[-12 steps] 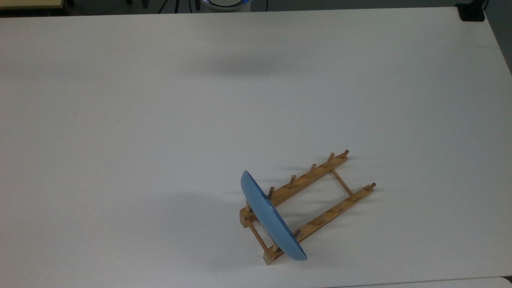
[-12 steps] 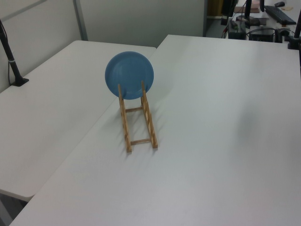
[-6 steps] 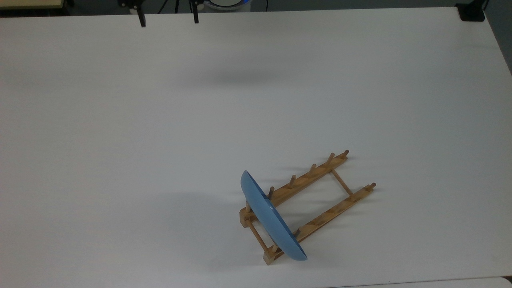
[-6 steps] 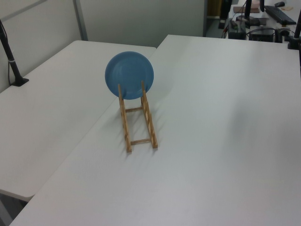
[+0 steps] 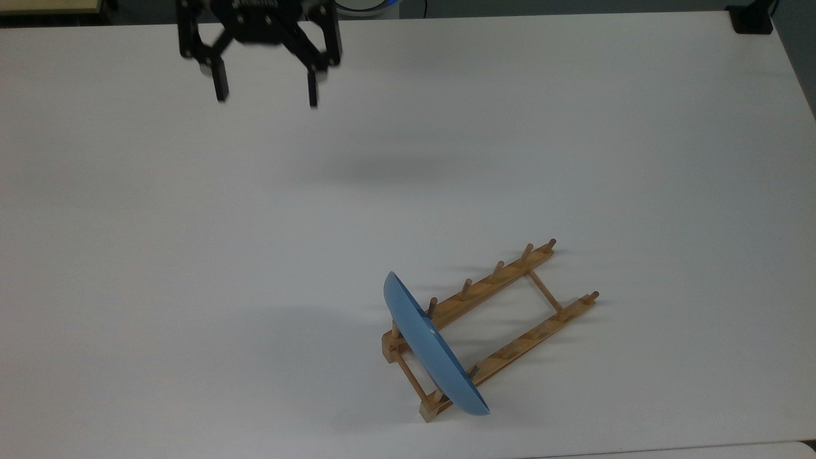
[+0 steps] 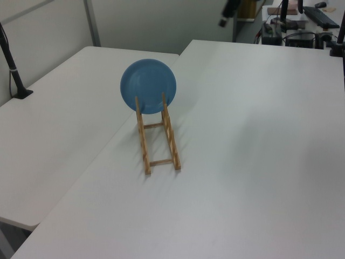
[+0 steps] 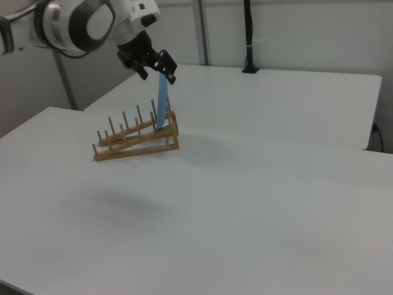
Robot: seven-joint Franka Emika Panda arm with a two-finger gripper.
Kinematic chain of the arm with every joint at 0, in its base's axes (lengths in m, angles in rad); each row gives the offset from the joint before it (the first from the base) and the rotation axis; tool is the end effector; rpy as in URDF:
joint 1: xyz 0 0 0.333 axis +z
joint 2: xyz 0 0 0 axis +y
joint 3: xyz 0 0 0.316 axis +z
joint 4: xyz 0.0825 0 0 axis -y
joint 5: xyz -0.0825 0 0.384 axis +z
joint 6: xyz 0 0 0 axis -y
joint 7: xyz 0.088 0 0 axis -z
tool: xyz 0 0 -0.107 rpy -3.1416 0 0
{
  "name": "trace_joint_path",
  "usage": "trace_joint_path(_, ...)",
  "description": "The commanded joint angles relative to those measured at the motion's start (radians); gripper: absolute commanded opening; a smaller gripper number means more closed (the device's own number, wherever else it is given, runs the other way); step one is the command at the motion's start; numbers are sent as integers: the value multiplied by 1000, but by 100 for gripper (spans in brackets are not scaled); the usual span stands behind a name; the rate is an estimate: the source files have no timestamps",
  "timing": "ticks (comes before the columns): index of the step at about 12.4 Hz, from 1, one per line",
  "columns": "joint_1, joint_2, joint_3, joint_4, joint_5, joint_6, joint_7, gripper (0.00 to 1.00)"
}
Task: Pick plate from plate rack
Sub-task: 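Move the open gripper down toward the blue plate's rim in the rack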
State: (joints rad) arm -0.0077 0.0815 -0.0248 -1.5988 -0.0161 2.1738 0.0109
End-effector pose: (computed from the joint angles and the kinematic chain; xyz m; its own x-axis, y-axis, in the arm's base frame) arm 0.6265 -0.0203 0.6288 0.8801 -0.0294 0.4738 -0.0402 -0.9991 0.0129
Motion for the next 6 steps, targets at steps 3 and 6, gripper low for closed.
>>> trace_joint_path(3,77,141,-4,36,-45,233,256,100)
trace_joint_path(6,117,202,-6,37,-129,390,398,100)
